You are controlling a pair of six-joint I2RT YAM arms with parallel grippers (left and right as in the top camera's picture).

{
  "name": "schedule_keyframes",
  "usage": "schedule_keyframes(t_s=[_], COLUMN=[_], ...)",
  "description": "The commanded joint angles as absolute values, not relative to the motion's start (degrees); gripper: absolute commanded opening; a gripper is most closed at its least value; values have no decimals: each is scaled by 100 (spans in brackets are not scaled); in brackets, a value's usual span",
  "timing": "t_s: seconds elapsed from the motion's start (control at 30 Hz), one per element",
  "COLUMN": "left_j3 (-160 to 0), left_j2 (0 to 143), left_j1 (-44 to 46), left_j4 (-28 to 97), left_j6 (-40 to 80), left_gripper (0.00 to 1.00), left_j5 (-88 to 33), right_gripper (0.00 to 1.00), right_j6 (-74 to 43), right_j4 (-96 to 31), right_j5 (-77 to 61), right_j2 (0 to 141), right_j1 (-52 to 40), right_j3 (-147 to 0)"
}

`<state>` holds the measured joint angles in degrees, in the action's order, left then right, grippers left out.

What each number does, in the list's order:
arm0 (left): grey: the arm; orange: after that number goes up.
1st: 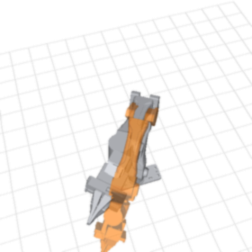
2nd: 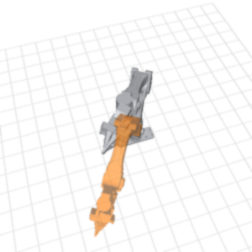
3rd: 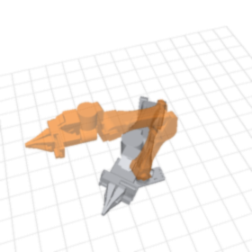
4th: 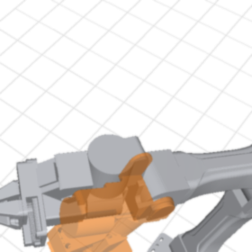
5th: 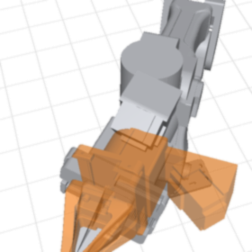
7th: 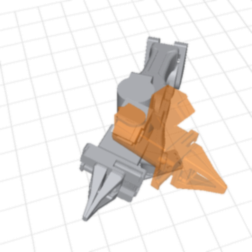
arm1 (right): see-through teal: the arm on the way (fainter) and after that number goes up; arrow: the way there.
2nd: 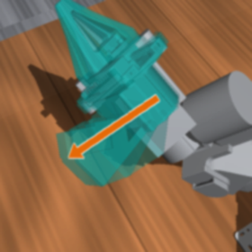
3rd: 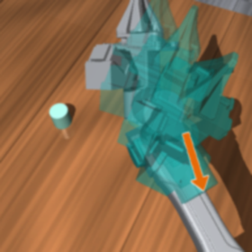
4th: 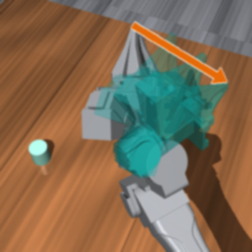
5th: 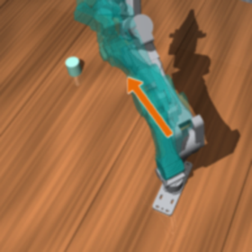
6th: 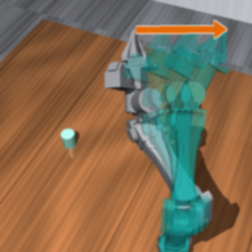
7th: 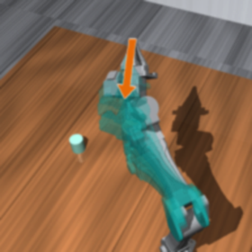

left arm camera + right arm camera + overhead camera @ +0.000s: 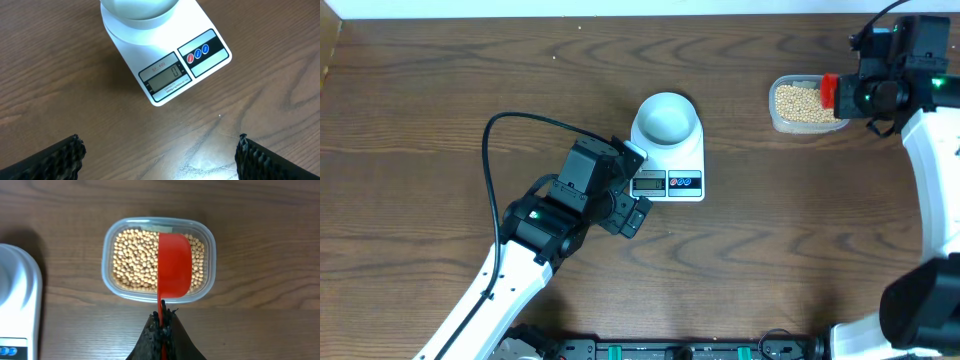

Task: Scoop item into bowl and weigh 50g on scale
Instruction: 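Lower the scoop into the chickpea tub with the right gripper, then scoop chickpeas from the tub with the red scoop, right gripper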

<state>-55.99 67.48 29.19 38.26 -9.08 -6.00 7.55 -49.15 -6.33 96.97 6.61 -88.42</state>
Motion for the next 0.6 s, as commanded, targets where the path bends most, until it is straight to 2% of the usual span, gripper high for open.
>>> schedule_keyframes(t_s=[0.0,0.57], left_j3=[-5658,-5658], left_j2=[6783,6783], left_j1=[2906,2906], left_j4=[3809,3809], left_j6=[-985,-985], left_gripper=[98,98], left_j5=[-554,-552], right_gripper=[1,1], right_j6=[862,84], right_j4=[-4923,-4842], right_j5=[-596,-1192], right_j2=[9968,10512], right_j1=[711,1020], right_j3=[-8976,-8976])
